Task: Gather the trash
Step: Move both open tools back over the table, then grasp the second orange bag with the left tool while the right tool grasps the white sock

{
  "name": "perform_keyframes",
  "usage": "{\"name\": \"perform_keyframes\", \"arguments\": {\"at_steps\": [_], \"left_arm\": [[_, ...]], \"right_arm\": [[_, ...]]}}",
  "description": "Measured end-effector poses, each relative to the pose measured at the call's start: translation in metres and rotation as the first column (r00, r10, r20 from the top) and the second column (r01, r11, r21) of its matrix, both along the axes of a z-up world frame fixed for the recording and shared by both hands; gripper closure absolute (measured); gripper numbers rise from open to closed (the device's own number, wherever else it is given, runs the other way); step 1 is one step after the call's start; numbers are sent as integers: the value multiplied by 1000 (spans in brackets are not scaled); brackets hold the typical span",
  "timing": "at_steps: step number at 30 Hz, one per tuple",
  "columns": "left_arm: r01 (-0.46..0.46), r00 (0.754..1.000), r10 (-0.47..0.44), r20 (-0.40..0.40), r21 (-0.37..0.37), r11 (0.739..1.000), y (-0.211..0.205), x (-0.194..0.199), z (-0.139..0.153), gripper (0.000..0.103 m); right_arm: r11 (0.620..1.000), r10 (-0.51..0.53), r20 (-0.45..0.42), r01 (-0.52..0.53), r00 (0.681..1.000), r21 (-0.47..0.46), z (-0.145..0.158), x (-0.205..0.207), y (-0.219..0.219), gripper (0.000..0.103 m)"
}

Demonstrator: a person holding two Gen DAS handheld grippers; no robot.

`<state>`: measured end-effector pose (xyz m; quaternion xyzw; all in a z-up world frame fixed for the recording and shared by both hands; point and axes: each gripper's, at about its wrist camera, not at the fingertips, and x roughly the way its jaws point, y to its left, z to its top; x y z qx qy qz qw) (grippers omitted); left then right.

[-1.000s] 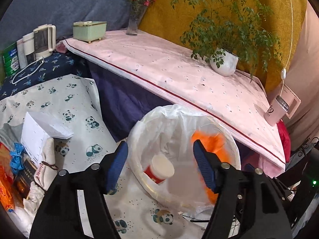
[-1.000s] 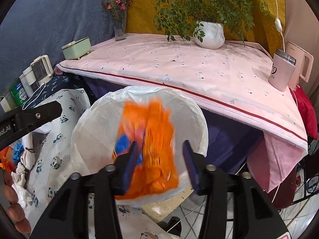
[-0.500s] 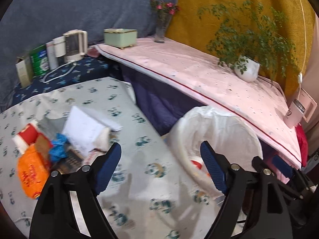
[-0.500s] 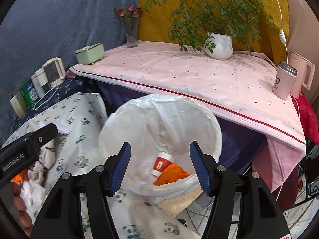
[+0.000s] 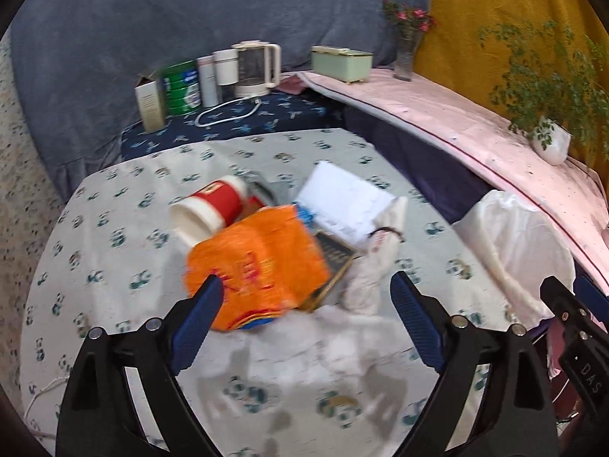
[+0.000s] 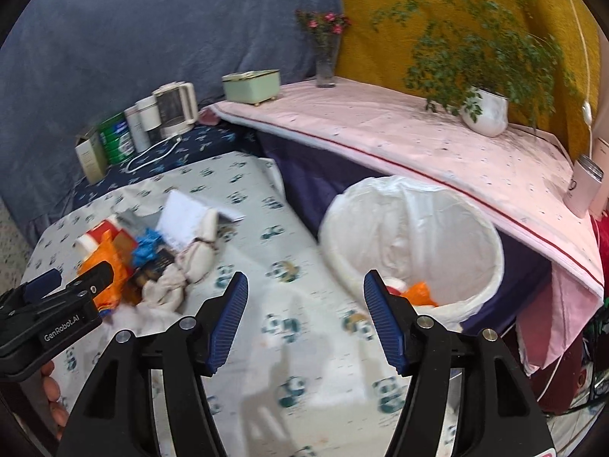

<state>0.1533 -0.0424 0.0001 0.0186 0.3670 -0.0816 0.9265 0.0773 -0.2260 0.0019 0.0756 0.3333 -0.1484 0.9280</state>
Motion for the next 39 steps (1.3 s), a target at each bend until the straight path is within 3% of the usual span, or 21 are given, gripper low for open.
{"name": "perform_keyframes", "arguments": {"at_steps": [10, 20, 23, 25, 27, 28, 30, 33, 39], "left_arm": [[-65, 997, 63, -39, -31, 997, 53, 9, -15, 9], [-39, 995, 32, -94, -69, 997, 29, 48, -32, 8], [-53, 993, 47, -112, -50, 997, 23, 60, -40, 9], [-50, 992, 45, -121, -35, 998, 23, 64, -43, 19], [-38, 990, 33, -141, -36, 999, 27, 65, -46, 42], [-37, 988, 29, -152, -46, 998, 30, 65, -47, 46], [-32, 986, 22, -164, -59, 998, 38, 63, -49, 76], [-38, 988, 33, -150, -32, 999, 46, 60, -49, 86], [-61, 990, 58, -131, -15, 998, 59, 59, -42, 88]], "right_arm": [[997, 75, -44, -75, 996, -7, -16, 17, 55, 42], [997, 74, -70, -73, 995, 10, -29, 37, 51, 42], [997, 70, -80, -69, 994, 19, -33, 43, 46, 42], [997, 73, -87, -72, 994, 23, -36, 48, 46, 42], [997, 81, -90, -79, 993, 24, -38, 52, 48, 42], [996, 87, -92, -85, 992, 25, -39, 55, 50, 42], [995, 100, -93, -97, 991, 30, -41, 60, 54, 42], [991, 128, -103, -123, 986, 52, -46, 73, 63, 42], [983, 174, -117, -164, 978, 86, -55, 97, 84, 42]]}}
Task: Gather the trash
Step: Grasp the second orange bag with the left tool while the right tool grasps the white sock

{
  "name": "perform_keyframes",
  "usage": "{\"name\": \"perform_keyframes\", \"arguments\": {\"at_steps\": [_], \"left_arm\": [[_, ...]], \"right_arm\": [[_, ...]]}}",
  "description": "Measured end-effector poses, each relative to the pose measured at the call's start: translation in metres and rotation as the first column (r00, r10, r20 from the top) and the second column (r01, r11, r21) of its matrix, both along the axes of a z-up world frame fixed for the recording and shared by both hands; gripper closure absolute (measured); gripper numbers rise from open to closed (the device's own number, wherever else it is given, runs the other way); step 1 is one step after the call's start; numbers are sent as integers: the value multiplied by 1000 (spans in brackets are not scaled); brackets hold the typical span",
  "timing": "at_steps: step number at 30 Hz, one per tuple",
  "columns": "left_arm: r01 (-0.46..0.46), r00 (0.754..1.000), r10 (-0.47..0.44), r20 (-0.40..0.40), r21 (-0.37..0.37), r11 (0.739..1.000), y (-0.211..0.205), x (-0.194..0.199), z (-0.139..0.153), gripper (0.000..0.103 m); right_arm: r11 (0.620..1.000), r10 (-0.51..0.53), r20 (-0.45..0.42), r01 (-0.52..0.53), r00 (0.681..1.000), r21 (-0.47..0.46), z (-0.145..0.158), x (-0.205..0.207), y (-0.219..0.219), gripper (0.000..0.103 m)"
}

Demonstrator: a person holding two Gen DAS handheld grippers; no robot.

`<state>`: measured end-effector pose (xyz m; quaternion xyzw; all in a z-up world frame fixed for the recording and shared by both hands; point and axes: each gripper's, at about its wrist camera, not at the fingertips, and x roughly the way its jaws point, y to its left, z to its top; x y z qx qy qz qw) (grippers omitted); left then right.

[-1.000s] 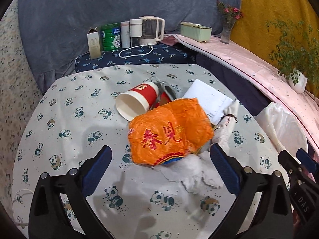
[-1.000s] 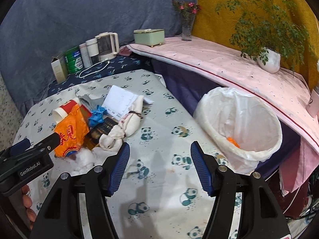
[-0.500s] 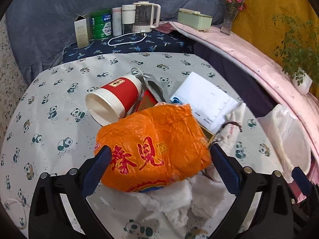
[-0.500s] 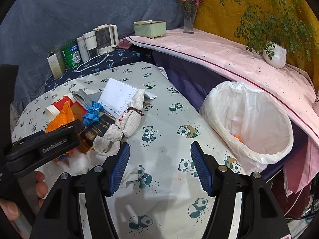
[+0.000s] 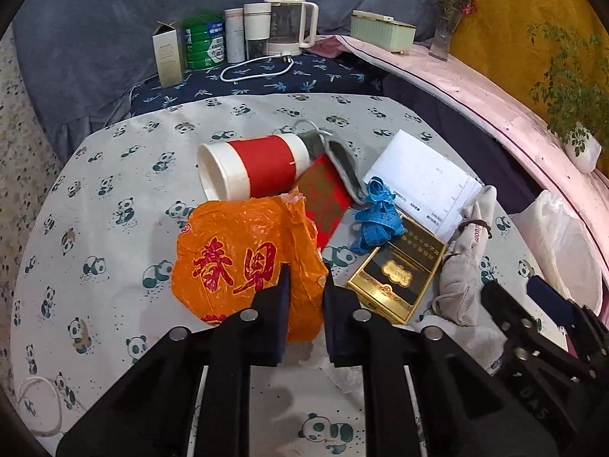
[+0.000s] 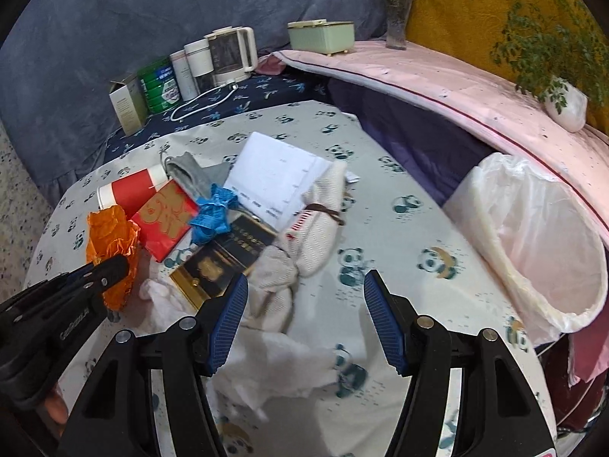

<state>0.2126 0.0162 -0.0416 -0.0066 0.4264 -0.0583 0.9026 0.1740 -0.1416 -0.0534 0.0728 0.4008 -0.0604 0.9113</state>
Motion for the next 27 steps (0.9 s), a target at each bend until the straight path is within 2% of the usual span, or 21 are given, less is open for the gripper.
{"name": "perform_keyframes", "arguments": {"at_steps": [6, 7, 10, 14, 19, 27], "left_arm": [[-28, 1000, 27, 7, 21, 999, 7, 1, 5, 88], [-28, 1000, 28, 10, 28, 999, 8, 1, 5, 88], [-30, 999, 30, 17, 26, 999, 9, 0, 8, 88], [-31, 999, 31, 24, 32, 999, 7, -4, 11, 88], [-29, 999, 28, 39, 38, 999, 2, -12, 18, 88], [-11, 996, 8, 83, 32, 999, -11, -31, 41, 89]], "right_arm": [[999, 31, -28, -31, 999, -10, -12, 21, 17, 44], [999, 34, -34, -35, 999, -8, -15, 23, 18, 47], [999, 48, -49, -48, 998, 0, -21, 26, 19, 68], [999, 40, -38, -40, 998, 4, -19, 24, 16, 80], [1000, 21, -7, -21, 1000, 12, -7, 13, 4, 84], [1000, -23, 77, 22, 997, 16, 29, -15, -19, 84]]}}
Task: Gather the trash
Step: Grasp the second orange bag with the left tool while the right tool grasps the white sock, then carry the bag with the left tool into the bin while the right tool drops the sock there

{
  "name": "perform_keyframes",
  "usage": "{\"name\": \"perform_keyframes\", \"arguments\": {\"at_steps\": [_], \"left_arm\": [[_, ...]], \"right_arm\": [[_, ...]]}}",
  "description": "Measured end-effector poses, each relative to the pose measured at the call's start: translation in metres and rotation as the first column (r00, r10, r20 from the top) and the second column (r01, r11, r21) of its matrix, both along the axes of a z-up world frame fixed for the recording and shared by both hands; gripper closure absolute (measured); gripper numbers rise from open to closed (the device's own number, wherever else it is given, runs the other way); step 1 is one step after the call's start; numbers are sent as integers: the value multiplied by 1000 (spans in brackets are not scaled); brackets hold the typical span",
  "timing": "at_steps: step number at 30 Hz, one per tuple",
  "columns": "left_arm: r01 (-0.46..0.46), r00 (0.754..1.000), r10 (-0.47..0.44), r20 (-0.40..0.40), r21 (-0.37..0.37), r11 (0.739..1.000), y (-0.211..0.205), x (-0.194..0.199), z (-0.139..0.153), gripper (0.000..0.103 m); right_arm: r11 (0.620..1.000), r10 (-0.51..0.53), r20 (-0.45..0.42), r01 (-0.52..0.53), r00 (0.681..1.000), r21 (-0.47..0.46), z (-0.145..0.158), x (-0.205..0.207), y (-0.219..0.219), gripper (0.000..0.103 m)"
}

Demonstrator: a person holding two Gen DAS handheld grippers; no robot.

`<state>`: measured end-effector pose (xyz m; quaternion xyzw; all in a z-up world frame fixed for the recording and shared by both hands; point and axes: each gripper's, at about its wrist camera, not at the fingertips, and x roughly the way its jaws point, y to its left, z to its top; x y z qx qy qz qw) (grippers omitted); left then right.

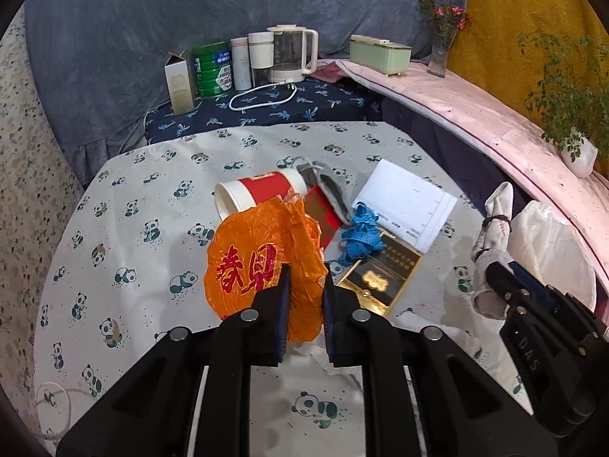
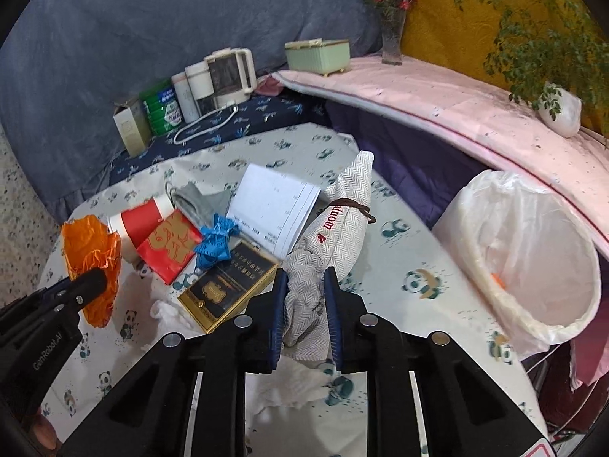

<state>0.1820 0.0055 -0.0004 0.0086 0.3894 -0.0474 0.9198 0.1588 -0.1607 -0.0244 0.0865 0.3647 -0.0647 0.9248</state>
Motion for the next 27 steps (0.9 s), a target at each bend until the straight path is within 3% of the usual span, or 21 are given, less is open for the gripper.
{"name": "perform_keyframes", "arguments": {"at_steps": [10, 17, 22, 27], "left_arm": [[88, 993, -88, 76, 1, 996, -40, -34, 39, 89], [196, 974, -196, 118, 14, 981, -91, -57, 60, 89], [324, 941, -321, 108, -4, 946, -137, -72, 66, 89], [461, 886, -456, 91, -49, 886, -186, -75, 64, 89]], "right_arm": [[997, -73, 94, 74, 993, 0, 43, -45, -37, 84], [988, -157, 137, 157, 978, 8, 60, -80, -81, 84], [973, -229, 150, 230, 962, 11, 64, -105, -121, 84], [949, -313, 135, 315, 940, 12, 55, -129, -167, 84]]}}
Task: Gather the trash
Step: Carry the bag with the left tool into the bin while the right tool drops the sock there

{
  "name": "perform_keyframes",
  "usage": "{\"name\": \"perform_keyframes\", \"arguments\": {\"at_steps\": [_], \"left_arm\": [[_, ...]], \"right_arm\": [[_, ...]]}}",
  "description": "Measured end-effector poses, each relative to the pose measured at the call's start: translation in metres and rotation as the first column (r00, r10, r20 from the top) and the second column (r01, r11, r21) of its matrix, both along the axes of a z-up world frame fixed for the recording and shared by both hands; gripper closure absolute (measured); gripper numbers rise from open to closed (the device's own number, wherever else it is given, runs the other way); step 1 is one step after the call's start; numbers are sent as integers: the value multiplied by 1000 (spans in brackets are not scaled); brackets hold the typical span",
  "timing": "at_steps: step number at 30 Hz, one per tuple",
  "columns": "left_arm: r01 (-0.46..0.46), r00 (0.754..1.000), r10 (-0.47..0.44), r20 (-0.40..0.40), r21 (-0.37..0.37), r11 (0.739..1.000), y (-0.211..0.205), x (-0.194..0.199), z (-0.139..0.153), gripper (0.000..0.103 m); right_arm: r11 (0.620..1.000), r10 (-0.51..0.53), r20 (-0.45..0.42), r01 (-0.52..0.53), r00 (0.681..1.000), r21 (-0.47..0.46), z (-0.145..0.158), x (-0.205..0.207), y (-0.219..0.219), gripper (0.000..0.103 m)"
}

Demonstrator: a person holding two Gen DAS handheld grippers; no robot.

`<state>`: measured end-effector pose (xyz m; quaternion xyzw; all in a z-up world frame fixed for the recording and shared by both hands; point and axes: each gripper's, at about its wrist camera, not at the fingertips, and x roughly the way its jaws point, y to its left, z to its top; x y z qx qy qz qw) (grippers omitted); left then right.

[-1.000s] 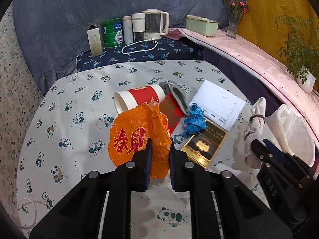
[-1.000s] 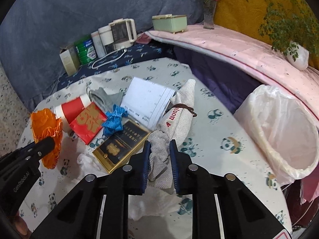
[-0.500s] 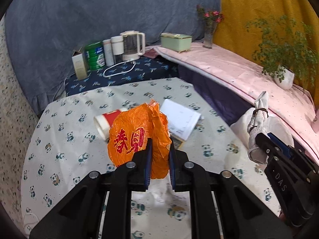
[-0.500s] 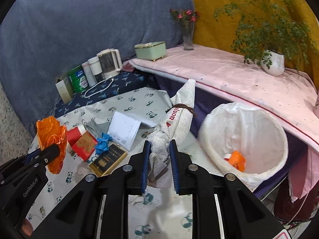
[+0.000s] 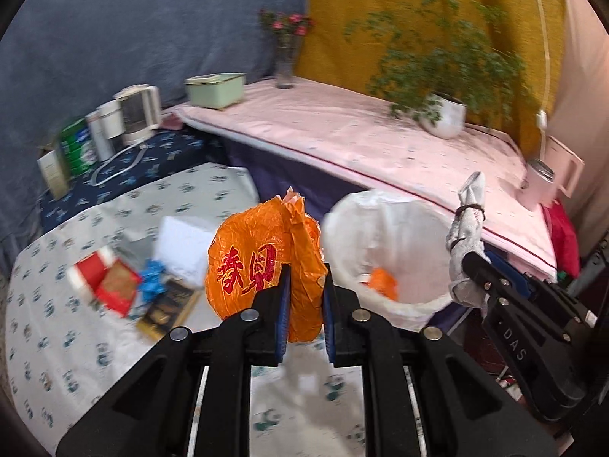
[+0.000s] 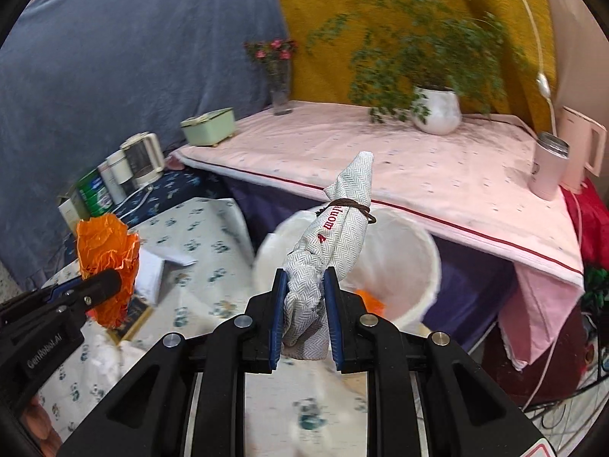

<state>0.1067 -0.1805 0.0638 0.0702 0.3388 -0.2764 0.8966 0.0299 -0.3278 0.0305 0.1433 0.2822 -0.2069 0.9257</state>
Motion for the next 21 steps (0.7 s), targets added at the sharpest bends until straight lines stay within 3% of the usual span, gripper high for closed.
{"name": "perform_keyframes", "arguments": {"at_steps": [6, 12, 19, 21], "left_arm": [[133, 989, -136, -52, -56, 990, -58, 7, -4, 89], [227, 964, -243, -110, -136, 964, -105, 25, -14, 89], [258, 930, -296, -217, -187, 948, -134, 48, -40, 85], [242, 935, -278, -222, -176, 954, -135, 53, -45, 78]], "right_arm": [[996, -91, -21, 91, 996, 25, -15, -20, -45, 84], [993, -111, -46, 112, 993, 30, -26, -20, -66, 84], [996, -84, -73, 86, 994, 35, -40, -4, -71, 84], [997, -72, -78, 75, 994, 35, -43, 3, -71, 84]]}}
